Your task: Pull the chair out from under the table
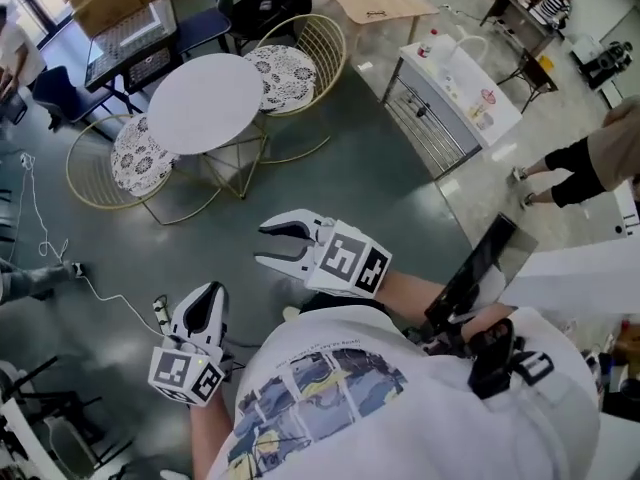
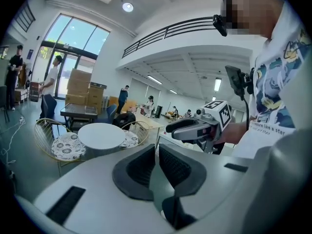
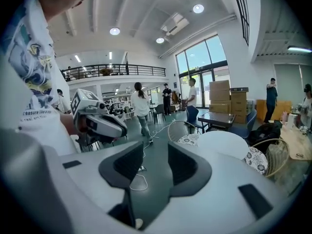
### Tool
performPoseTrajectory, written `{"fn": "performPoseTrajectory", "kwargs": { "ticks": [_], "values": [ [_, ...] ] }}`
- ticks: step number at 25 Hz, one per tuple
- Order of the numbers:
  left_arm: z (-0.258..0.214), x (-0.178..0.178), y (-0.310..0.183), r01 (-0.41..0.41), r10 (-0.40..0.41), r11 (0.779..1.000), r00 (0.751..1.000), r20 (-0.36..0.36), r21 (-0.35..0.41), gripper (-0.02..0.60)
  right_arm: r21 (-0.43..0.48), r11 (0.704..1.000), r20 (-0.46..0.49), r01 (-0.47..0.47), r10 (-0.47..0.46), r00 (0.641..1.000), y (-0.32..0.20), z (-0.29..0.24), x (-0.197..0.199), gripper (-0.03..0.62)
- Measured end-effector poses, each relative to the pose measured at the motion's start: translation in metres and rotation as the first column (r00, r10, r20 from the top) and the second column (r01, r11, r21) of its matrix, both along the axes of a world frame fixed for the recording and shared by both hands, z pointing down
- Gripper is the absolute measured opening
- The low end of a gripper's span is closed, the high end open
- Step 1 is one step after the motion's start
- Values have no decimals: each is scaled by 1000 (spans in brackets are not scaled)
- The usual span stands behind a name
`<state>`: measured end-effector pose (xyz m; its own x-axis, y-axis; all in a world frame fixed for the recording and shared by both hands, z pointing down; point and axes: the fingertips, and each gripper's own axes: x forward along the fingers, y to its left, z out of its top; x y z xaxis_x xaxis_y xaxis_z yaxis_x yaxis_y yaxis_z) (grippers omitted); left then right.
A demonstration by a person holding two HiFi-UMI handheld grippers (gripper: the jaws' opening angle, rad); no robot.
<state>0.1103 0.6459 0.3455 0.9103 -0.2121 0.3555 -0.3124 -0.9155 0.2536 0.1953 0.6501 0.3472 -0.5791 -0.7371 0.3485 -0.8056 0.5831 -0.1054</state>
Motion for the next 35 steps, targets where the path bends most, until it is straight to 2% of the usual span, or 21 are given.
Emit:
{"fn": "performPoseTrajectory", "kwargs": {
  "ticks": [4, 8, 12, 16, 21, 25, 30, 35],
  "values": [
    [19, -20, -26, 4, -4, 1000, 1000, 1, -9, 14, 2, 999, 4, -40, 40, 999, -23, 9, -16, 158],
    [27, -45, -74, 90, -90, 996, 996, -4, -17, 25, -1, 998, -22, 62, -62, 998, -77, 16, -40, 158],
    [34, -42, -142, 140, -140, 989, 990, 8, -44, 43, -13, 995, -26, 97, -97, 995, -153, 22, -32, 158],
    [26, -24, -215, 197, -196, 979, 980, 34, -46, 51, 0, 988, -19, 151, -151, 988, -239, 19, -18, 158],
    [8, -16, -304, 304, -303, 953, 952, 44, -12, 51, 27, 962, -5, 273, -273, 962, -332, 14, -19, 158],
    [3, -25, -359, 368, -368, 930, 928, 58, -1, 51, -10, 941, -16, 338, -338, 941, -395, 32, -26, 158],
    [8, -75, -413, 455, -453, 890, 889, 71, -12, 51, -26, 915, -5, 402, -402, 916, -465, 45, -70, 158],
    [33, -161, -468, 506, -504, 862, 861, 72, -24, 51, -63, 895, -37, 441, -444, 895, -524, 66, -146, 158]
  ]
}}
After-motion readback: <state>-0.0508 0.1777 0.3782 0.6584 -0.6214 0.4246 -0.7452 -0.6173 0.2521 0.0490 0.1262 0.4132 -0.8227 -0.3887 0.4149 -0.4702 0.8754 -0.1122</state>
